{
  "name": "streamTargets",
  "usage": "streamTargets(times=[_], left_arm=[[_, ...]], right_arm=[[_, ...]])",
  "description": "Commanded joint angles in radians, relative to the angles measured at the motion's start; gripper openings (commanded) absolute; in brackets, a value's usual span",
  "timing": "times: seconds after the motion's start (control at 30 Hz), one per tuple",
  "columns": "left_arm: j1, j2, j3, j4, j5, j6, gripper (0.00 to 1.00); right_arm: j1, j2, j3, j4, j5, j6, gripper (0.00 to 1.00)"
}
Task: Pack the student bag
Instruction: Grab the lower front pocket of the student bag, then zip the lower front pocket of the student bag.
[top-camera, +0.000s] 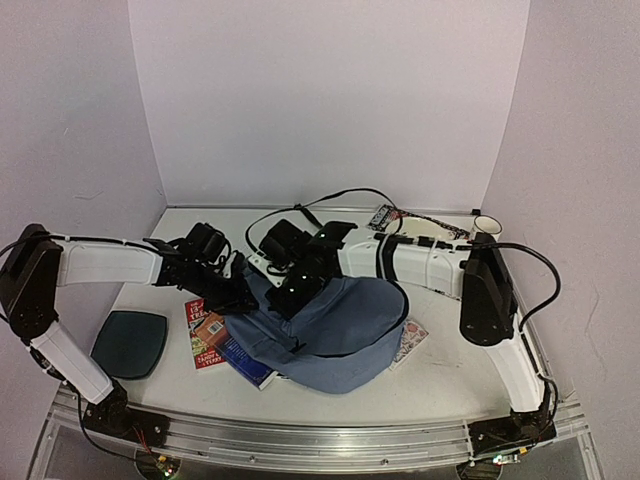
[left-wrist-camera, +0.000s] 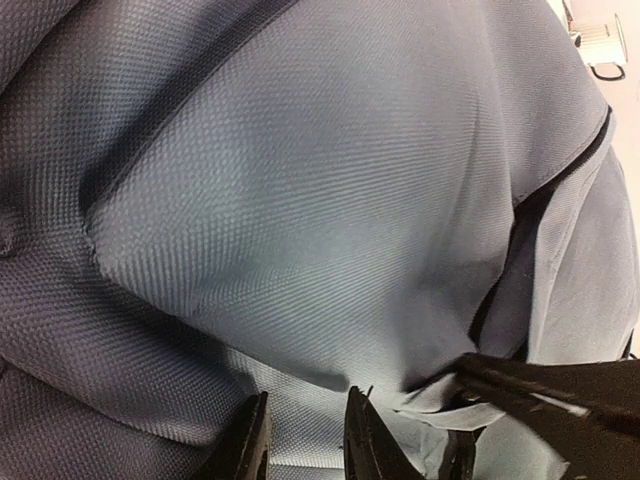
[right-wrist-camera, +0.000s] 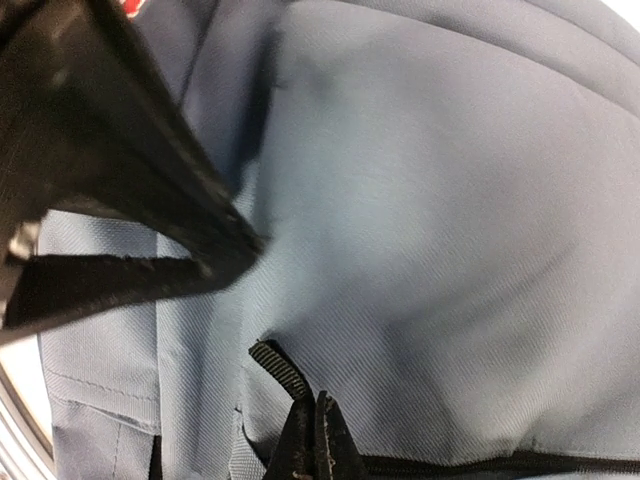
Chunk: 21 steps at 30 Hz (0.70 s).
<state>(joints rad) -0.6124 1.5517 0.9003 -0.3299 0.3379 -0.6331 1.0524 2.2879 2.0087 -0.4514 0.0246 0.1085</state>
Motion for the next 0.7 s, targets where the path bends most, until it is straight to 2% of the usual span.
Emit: streamTargets(times=[0.0,0.27,0.37,0.47,0.53,0.67], left_arm=[[-0.003,-0.031,-0.045,-0.007,-0.042,0.01,0.26],[-0.002,-0.024,-0.104,-0.009,-0.086,0.028,0.21],[-0.002,-0.037,-0.119,-0.009,-0.098,0.033,0.2],[-0.003,-0.061,-0.118,-0.006,-0.1,0.055,0.2],[-0.004,-0.095,-0.1,-0.004,-0.102,0.077,0.23],[-0.028,-0.171,-0.042,0.023,-0.111,0.15,0.35]], right_arm=[[-0.043,-0.151,-0.094,0.047,0.04,0.135,0.0],[-0.147,-0.258,-0.302,0.173,0.003,0.367,0.0],[-0.164,-0.274,-0.35,0.189,0.054,0.407,0.0],[-0.186,-0.283,-0.373,0.207,0.027,0.427,0.0],[-0.186,-0.283,-0.359,0.223,-0.032,0.413,0.0],[-0.185,-0.282,-0.338,0.256,-0.133,0.425,0.0]])
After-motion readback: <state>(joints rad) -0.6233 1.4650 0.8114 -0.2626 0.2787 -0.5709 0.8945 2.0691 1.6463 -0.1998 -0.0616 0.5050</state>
